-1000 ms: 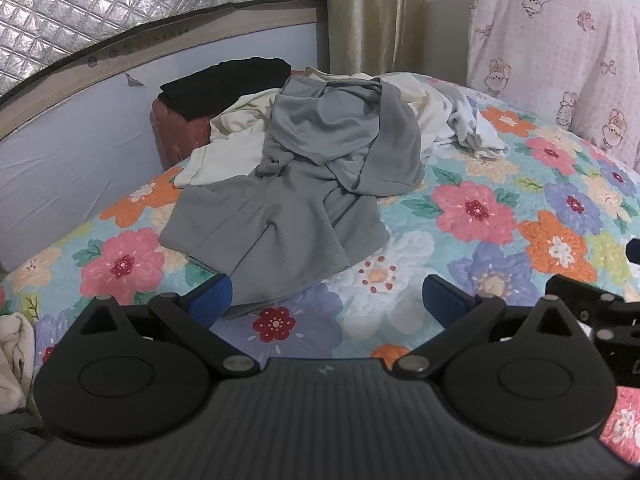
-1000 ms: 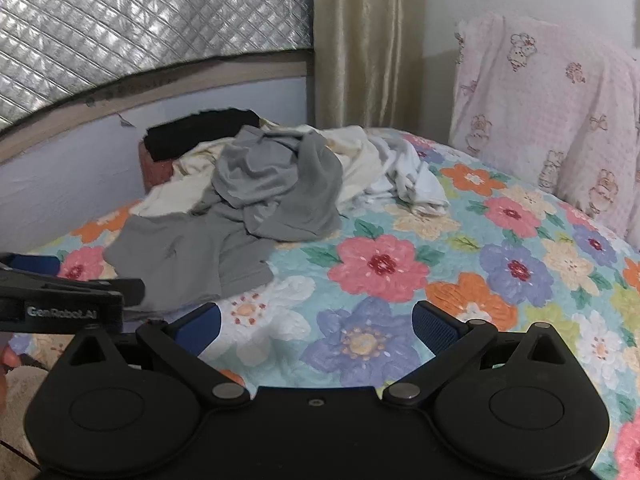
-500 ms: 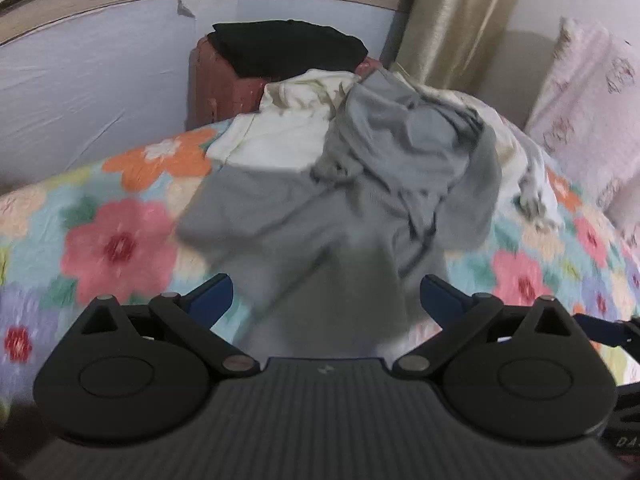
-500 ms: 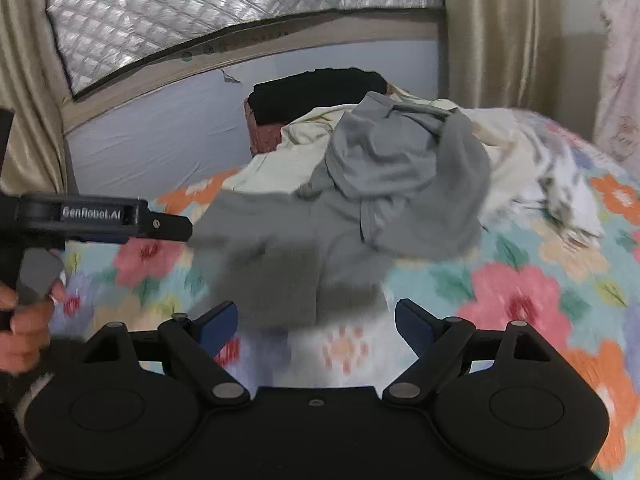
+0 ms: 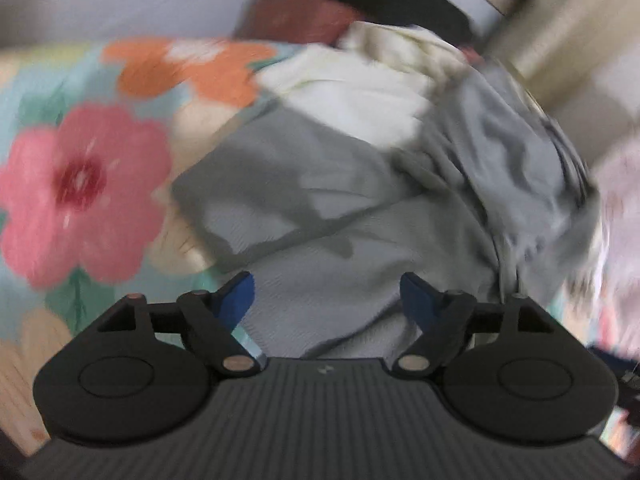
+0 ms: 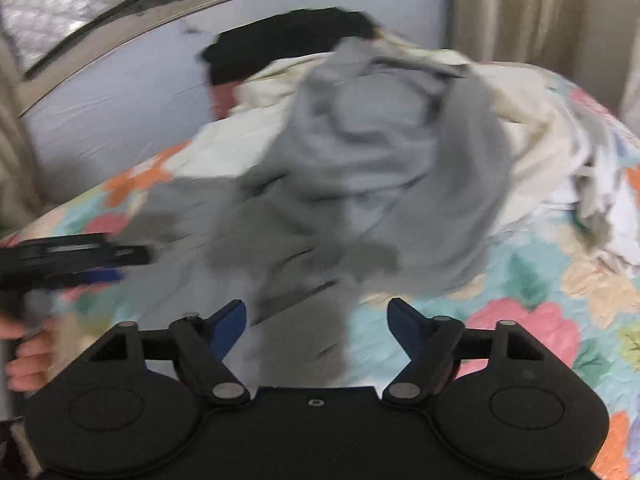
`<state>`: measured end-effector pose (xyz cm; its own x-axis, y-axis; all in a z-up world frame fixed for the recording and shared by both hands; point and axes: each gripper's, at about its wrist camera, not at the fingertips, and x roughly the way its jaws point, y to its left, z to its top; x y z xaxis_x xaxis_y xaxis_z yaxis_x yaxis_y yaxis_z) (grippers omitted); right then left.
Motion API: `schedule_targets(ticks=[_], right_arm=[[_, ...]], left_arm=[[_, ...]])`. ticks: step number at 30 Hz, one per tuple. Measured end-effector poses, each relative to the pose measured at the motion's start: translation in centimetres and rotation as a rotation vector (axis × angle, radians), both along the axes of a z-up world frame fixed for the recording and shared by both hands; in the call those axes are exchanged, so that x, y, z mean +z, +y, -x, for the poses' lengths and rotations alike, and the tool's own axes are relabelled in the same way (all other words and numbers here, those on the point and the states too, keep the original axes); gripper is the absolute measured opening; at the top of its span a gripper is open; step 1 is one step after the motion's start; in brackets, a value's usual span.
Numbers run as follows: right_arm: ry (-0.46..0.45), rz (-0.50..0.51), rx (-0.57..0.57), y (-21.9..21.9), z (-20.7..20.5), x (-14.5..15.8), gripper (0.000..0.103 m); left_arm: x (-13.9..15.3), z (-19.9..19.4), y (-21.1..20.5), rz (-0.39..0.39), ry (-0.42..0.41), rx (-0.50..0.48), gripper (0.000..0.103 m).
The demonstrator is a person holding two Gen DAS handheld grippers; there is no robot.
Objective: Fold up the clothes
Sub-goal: 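Grasp the grey shirt with the left gripper while the right gripper grasps it too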
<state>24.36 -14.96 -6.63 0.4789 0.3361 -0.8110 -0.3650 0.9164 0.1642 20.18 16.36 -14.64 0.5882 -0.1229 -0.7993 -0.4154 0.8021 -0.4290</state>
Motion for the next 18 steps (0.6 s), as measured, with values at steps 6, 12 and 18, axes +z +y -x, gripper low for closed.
schedule_targets(ticks=[6, 12, 18], right_arm=[[-0.035, -0.045, -0.066, -3.3, -5.4, -0.4, 0.083], [-0.116, -0.06, -0.15, -4.8, -11.6, 0.0, 0.082], [-0.164, 0.043, -0.253, -3.9, -16.0, -2.7, 0.048]], left_arm=[[-2.9, -0.8, -0.4, 0.044, 0.078, -0.007, 0.087], [-4.7, -1.6, -1.2, 0.25, -0.048, -0.049, 0.089], [-6.6, -2.8, -1.2, 0.434, -0.064, -0.1, 0.088]])
